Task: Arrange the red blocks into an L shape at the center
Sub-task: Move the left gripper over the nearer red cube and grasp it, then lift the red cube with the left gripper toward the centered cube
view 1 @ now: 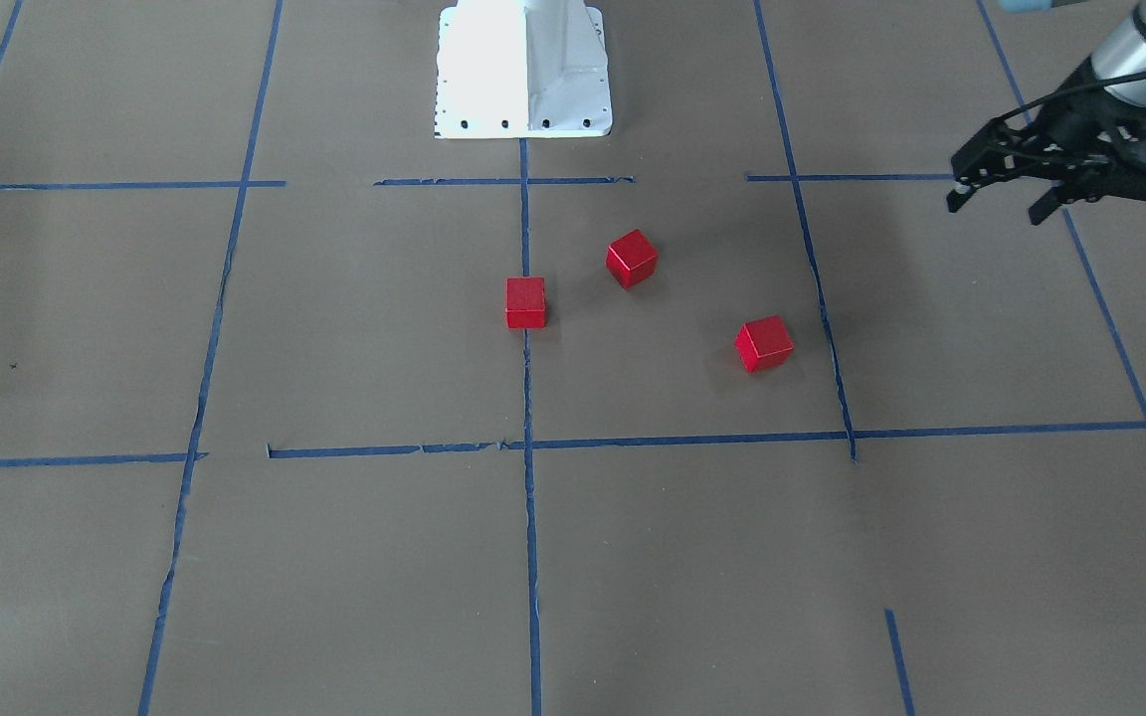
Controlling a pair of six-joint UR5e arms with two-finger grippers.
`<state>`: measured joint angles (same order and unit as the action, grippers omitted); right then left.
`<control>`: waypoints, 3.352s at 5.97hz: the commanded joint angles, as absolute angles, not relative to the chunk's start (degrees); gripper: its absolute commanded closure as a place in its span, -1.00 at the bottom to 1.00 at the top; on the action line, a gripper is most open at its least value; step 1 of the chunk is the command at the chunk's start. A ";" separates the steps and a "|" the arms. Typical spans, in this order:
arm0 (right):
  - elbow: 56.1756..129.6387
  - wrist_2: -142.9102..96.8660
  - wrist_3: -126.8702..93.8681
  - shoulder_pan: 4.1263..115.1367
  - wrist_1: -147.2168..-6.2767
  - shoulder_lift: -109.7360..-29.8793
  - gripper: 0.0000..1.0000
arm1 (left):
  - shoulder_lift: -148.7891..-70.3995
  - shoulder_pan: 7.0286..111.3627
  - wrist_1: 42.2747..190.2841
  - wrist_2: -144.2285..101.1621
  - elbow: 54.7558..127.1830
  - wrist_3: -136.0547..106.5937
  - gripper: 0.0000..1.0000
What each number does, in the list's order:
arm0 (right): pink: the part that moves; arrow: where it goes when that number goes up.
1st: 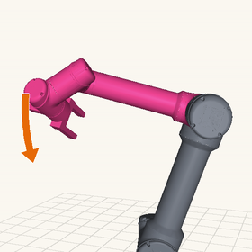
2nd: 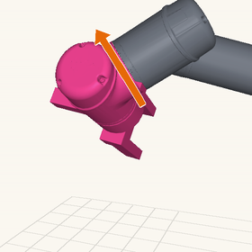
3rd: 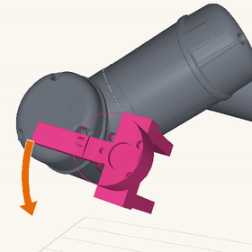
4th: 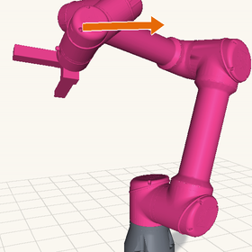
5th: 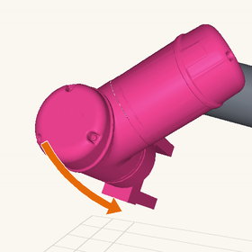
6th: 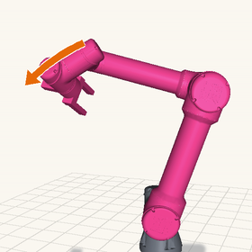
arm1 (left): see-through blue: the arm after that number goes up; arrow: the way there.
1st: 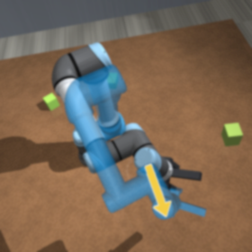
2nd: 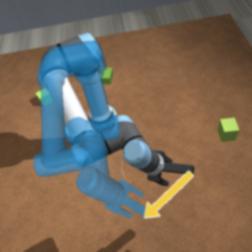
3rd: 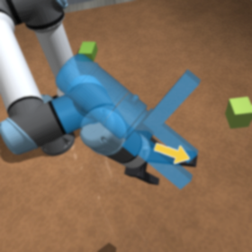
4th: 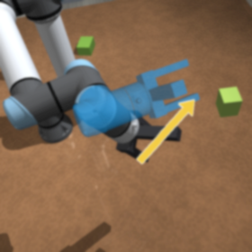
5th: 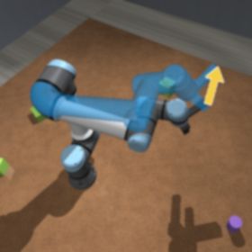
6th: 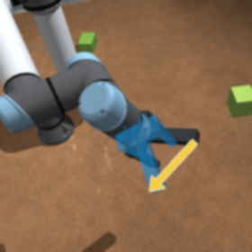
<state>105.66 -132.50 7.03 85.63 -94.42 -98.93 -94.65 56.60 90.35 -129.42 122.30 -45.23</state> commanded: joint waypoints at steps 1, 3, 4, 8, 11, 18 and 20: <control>105.64 -132.45 7.12 85.87 -94.39 -99.76 -0.99 | -103.14 40.42 90.09 -119.76 121.83 -67.23 -1.00; 105.56 -132.36 7.12 85.87 -94.39 -99.67 -0.99 | -108.09 30.36 89.82 -112.89 118.14 -87.79 -1.00; 105.56 -132.36 7.12 85.87 -94.39 -99.75 -0.99 | -109.58 27.89 90.17 -111.72 116.21 -96.33 -1.00; 105.56 -132.36 7.12 85.87 -94.31 -99.76 -0.99 | -117.51 25.31 90.79 -107.58 106.44 -111.01 -1.00; 105.56 -132.36 7.21 85.87 -94.31 -99.76 -0.99 | -118.73 25.22 94.29 -107.23 102.41 -110.65 -1.00; 105.56 -132.36 7.21 85.87 -94.31 -99.84 -0.99 | -119.53 25.21 96.15 -105.12 99.66 -108.74 0.87; 105.47 -132.28 7.21 85.87 -94.31 -99.76 -0.99 | -121.27 29.07 96.15 -103.81 100.11 -94.89 0.87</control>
